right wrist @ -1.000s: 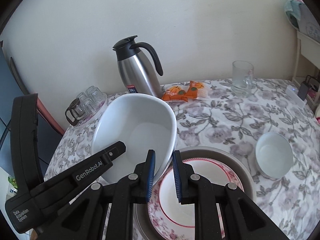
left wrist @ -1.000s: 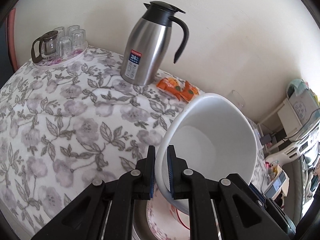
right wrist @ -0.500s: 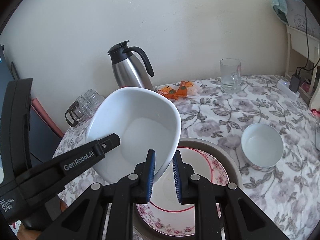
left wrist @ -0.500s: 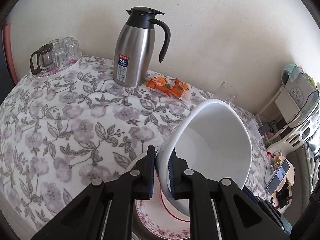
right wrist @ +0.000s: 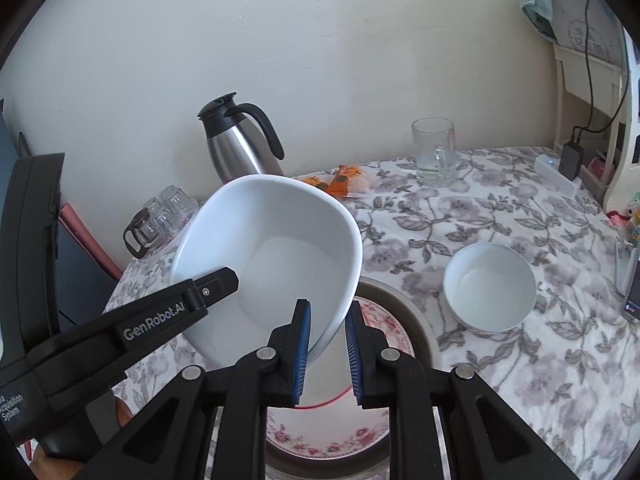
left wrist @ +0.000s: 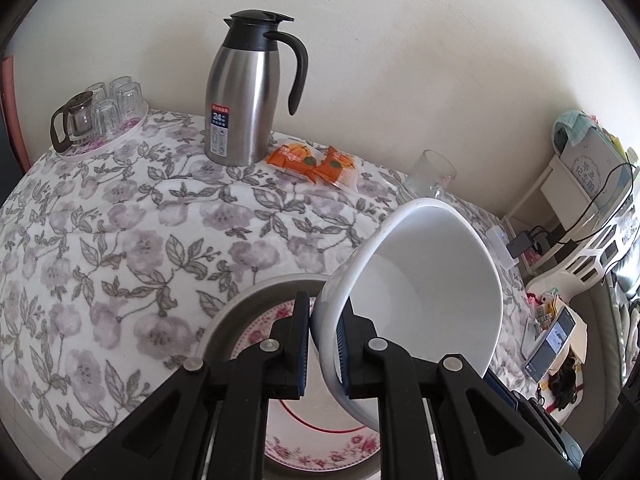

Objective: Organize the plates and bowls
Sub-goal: 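Lift the white square bowl with both grippers and carry it over the basin, then lower the square bowl onto the strawberry bowl in the basin with both grippers, then open both grippers to release the square bowl rim, then move both open grippers to the white round bowl on the tablecloth, then close both grippers on the white round bowl rim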

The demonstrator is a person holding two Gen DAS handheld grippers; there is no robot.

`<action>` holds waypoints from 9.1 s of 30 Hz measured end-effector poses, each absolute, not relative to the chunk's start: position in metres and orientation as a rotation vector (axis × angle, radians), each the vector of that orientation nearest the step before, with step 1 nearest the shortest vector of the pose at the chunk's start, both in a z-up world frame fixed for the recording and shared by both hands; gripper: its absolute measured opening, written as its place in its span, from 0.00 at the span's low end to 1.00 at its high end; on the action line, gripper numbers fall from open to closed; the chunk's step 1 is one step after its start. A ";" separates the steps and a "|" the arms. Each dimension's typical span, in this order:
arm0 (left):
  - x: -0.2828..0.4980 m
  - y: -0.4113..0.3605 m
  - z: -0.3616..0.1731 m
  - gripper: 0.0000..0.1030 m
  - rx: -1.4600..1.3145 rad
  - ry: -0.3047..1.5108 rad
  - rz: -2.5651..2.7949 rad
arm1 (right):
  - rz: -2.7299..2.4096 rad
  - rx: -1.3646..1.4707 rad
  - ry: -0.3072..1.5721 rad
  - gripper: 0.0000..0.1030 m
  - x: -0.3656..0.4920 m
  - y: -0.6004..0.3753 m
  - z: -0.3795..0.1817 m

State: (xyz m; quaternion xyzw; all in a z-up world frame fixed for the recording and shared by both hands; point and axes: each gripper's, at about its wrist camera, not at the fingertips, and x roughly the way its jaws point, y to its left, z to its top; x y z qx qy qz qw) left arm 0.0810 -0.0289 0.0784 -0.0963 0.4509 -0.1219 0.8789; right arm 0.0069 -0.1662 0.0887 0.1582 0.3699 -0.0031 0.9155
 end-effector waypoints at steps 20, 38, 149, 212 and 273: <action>0.082 -0.021 0.051 0.15 -0.214 1.074 -0.211 | 0.006 0.312 0.893 0.19 0.014 -0.159 0.057; 0.088 -0.019 0.030 0.17 -0.245 1.165 -0.221 | -0.013 0.325 0.951 0.19 0.017 -0.162 0.043; 0.087 0.015 0.055 0.89 -0.269 1.015 -0.019 | -0.174 0.319 0.951 1.00 0.015 -0.188 0.043; 0.054 -0.199 0.071 1.00 -0.022 0.879 -0.506 | -0.414 0.694 0.912 1.00 -0.028 -0.373 -0.015; 0.117 -0.228 -0.027 0.35 -0.029 1.091 -0.429 | -0.292 0.693 0.927 0.20 0.018 -0.360 -0.064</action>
